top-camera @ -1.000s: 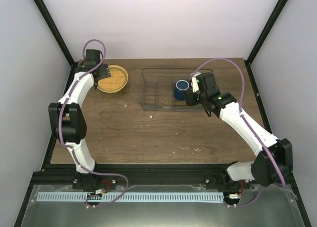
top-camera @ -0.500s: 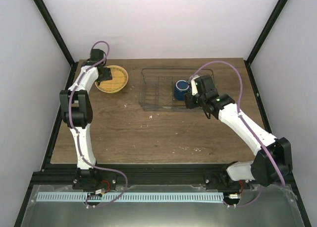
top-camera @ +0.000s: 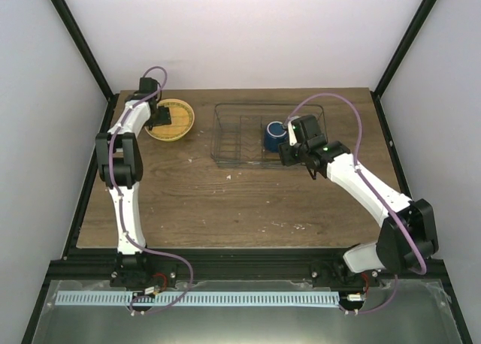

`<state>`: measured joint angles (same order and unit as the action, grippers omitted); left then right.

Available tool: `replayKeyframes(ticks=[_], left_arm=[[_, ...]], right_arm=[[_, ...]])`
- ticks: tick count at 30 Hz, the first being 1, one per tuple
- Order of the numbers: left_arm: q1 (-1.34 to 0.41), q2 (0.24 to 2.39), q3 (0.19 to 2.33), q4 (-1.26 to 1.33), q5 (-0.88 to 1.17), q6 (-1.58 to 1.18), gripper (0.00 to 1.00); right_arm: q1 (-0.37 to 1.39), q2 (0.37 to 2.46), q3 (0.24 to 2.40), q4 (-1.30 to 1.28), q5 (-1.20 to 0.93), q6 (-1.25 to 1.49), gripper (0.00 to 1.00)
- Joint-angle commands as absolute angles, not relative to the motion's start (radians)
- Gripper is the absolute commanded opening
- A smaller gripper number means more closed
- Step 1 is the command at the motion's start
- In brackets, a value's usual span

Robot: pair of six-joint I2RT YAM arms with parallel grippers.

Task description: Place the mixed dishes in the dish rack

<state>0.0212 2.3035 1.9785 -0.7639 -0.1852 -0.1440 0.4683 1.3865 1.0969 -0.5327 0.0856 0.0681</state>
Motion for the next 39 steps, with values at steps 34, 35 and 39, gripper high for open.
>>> replayKeyframes(ticks=[34,35,39], left_arm=[[0.048,2.384,1.982,-0.686,-0.063,-0.102,0.65],[0.049,2.384,1.981,-0.686,-0.059,-0.103,0.59],[0.053,2.378,1.963,-0.679,-0.046,-0.115,0.43]], right_arm=[[0.477,1.448,1.113,-0.550,0.145,0.068,0.63],[0.476,1.450,1.112,-0.550,0.148,0.068,0.63],[0.477,1.453,1.110,-0.553,0.151,0.070,0.63]])
